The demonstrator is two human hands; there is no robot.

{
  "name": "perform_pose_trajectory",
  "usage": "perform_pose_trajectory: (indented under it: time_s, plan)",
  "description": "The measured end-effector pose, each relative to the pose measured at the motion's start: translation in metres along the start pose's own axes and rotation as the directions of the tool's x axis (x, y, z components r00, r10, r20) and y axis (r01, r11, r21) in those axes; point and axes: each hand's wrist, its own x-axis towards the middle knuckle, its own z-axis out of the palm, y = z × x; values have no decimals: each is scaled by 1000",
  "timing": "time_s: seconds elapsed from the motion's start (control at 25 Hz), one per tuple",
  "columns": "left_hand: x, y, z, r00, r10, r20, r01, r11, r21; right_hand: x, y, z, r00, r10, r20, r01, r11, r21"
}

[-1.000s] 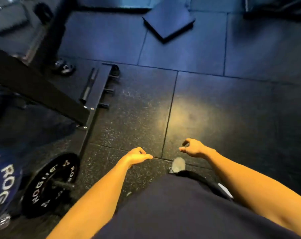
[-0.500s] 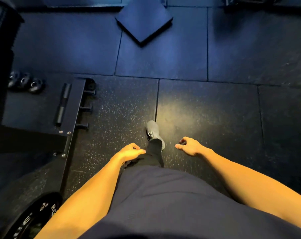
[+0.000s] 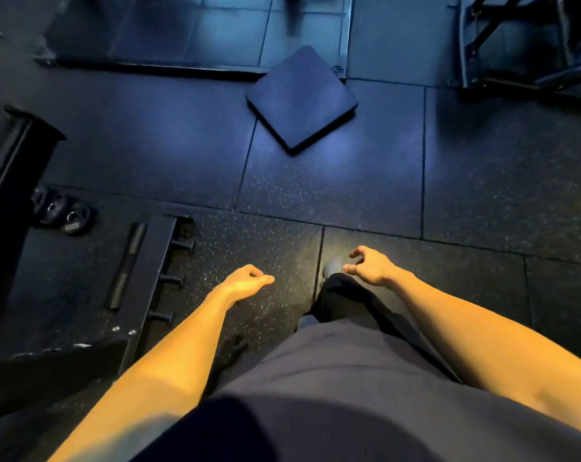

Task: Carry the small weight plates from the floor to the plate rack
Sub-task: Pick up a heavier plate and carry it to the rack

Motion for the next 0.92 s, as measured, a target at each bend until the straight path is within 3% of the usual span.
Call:
perform_pose_trajectory:
  time_s: [0.16,0.48,0.72,0.92]
  plan:
    - [64,45,-55,996,-77,44,78,997,-20,94,-57,-51,996,-6,84,14,996,-91]
    - [171,164,-249,966,-180,-186,116,944,-310,266,-247,-204,984,-125,130,152,961,-231]
    - [235,178,-350,935,-272,-226,174,911,-375,373,-399,-239,954,-181,240,258,904,-341]
    - [302,159,-492,930,-310,-198,211,890,-404,466,-551,-242,942,-173,287,286,861,-421]
